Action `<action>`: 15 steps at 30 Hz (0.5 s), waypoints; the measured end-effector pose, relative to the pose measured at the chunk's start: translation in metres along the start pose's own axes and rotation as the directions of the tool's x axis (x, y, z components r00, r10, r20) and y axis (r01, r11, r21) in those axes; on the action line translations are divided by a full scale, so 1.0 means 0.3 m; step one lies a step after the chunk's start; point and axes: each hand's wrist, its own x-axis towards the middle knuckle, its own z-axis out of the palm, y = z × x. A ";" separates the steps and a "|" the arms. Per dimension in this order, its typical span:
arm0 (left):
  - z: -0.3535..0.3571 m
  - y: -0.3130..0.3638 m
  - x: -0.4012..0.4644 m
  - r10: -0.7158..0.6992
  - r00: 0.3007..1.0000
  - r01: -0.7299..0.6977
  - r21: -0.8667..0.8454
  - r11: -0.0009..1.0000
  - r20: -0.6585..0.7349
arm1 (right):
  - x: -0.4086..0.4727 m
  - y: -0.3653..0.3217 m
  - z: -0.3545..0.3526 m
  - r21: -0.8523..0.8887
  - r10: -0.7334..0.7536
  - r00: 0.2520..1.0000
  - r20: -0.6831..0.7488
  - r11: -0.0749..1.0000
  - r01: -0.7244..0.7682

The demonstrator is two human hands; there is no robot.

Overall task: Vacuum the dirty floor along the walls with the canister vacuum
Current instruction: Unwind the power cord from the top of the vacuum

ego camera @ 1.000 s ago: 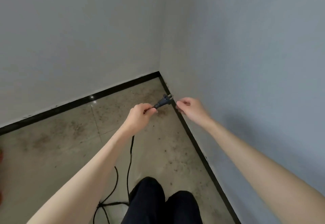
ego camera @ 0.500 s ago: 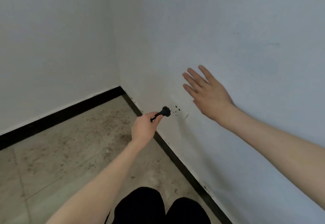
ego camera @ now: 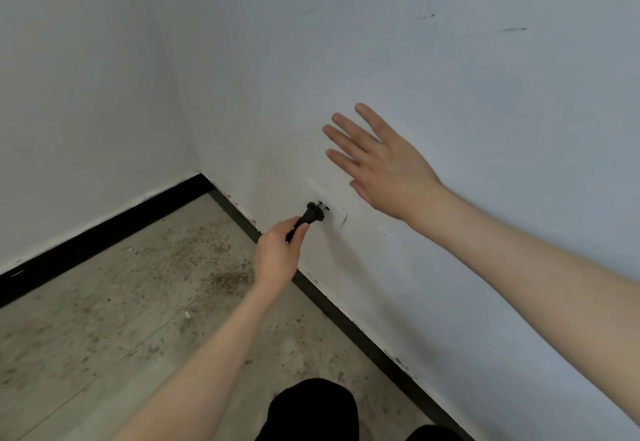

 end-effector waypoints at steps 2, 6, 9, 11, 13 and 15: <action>0.004 0.002 -0.004 -0.003 1.000 0.003 0.004 1.000 -0.009 | 0.004 -0.003 0.002 -0.003 -0.005 1.000 -0.009 1.000 0.005; 0.010 0.010 0.006 0.014 1.000 -0.014 0.137 0.991 -0.001 | 0.009 -0.006 0.005 0.011 0.012 1.000 -0.026 1.000 -0.012; 0.014 0.026 0.030 0.063 0.998 -0.061 0.266 0.962 0.001 | 0.009 -0.008 0.007 0.014 0.008 1.000 -0.022 1.000 -0.007; 0.017 0.027 0.044 0.095 0.995 -0.084 0.335 0.938 -0.016 | 0.009 -0.010 0.007 0.019 0.014 0.999 -0.033 1.000 -0.013; 0.027 0.029 0.040 0.138 0.990 -0.118 0.363 0.924 -0.029 | 0.009 -0.012 0.009 0.037 0.022 0.999 -0.044 0.999 -0.020; 0.043 0.030 0.029 0.148 0.988 -0.126 0.354 0.927 -0.035 | 0.010 -0.011 0.009 0.047 0.031 0.998 -0.056 0.999 -0.028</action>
